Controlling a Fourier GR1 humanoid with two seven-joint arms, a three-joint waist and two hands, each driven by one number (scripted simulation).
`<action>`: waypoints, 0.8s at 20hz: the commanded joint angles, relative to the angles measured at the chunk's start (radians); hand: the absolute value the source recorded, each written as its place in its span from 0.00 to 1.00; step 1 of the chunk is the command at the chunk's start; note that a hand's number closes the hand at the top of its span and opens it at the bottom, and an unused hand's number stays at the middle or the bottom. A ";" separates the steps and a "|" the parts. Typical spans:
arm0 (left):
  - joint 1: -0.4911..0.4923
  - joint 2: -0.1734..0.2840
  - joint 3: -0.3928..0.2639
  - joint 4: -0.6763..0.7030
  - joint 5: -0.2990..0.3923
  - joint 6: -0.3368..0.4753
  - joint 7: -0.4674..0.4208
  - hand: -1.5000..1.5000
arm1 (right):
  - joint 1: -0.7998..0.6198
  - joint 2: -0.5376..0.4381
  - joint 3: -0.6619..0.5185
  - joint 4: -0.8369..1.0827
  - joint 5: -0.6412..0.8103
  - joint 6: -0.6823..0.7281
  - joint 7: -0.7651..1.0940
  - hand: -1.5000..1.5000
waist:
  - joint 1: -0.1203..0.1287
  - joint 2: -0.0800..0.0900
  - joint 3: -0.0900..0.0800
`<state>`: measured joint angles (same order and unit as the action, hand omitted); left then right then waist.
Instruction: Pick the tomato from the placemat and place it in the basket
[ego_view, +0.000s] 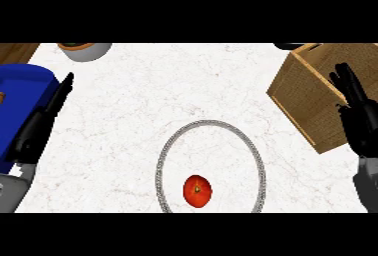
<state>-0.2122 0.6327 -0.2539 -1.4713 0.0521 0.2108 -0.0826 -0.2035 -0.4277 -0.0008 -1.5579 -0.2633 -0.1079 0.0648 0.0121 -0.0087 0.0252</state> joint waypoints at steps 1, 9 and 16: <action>0.033 -0.032 0.000 -0.006 0.004 0.009 0.080 0.50 | -0.039 0.082 0.029 -0.066 0.010 -0.070 0.032 1.00 | -0.007 0.006 -0.025; 0.197 -0.240 -0.039 0.161 0.232 -0.033 0.264 0.50 | -0.157 0.370 0.399 -0.128 0.248 -0.227 -0.053 1.00 | 0.078 0.020 -0.031; 0.239 -0.252 -0.024 0.175 0.239 -0.014 0.263 0.50 | -0.215 0.425 0.619 0.073 0.632 -0.524 0.221 0.00 | 0.031 0.000 -0.036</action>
<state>-0.0475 0.4008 -0.2591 -1.3598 0.2689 0.2003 0.1246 -0.3791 -0.0391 0.5101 -1.5615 0.1992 -0.5204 0.1470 0.0610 -0.0096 -0.0002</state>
